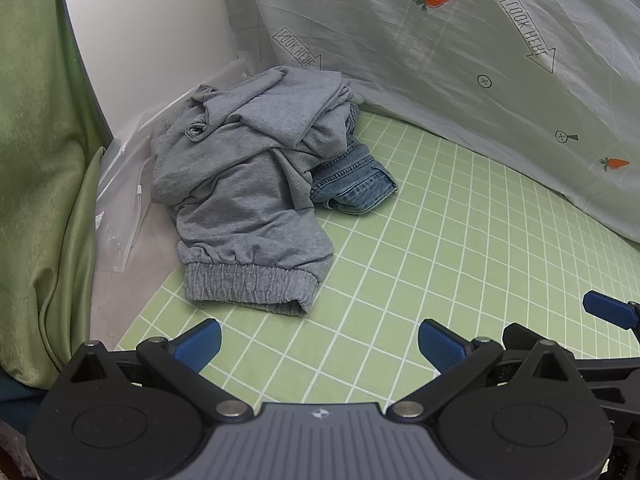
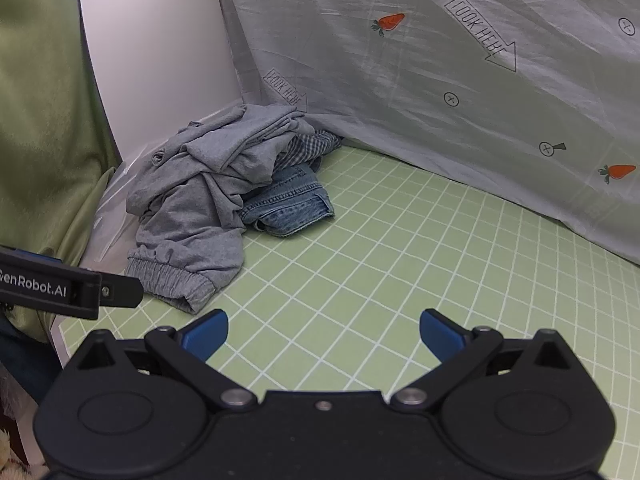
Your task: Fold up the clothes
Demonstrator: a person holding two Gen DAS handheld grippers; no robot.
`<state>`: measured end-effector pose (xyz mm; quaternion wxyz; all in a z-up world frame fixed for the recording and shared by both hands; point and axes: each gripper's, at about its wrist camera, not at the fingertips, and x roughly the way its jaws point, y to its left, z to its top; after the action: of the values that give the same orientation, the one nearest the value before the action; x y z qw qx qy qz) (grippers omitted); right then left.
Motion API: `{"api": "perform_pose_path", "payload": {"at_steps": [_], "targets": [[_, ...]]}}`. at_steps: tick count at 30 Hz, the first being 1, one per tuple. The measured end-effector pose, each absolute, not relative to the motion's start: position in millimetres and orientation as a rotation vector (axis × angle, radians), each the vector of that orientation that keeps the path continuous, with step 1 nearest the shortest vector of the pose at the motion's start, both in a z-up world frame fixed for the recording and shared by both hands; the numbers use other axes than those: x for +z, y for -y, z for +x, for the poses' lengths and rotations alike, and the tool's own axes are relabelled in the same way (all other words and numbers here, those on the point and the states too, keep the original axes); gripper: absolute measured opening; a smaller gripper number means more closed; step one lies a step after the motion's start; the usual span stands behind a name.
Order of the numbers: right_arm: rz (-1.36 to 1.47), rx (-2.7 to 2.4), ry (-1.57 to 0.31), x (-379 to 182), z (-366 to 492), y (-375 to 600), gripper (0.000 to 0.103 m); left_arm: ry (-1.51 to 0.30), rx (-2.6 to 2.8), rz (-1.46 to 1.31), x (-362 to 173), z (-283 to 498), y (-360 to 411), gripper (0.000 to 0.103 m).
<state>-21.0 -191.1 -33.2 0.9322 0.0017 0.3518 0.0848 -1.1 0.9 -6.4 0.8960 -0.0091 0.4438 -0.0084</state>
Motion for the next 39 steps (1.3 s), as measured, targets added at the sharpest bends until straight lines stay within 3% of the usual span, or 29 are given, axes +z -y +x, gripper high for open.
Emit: {"api": "perform_pose_path", "payload": {"at_steps": [16,30,35,39], "targets": [[-0.05,0.236,-0.74,-36,13,169,0.103,-0.956,0.038,-0.057,-16,29,-21,0.103],[-0.111,0.335,-0.733,-32,128,105,0.103,-0.97,0.164,-0.169,-24,125,-90,0.102],[-0.108,0.378,-0.698,-27,184,74,0.096,-0.943,0.199,-0.21,-24,172,-121,0.094],[-0.122,0.405,-0.673,-27,225,50,0.087,-0.911,0.186,-0.228,-25,212,-138,0.081]]}}
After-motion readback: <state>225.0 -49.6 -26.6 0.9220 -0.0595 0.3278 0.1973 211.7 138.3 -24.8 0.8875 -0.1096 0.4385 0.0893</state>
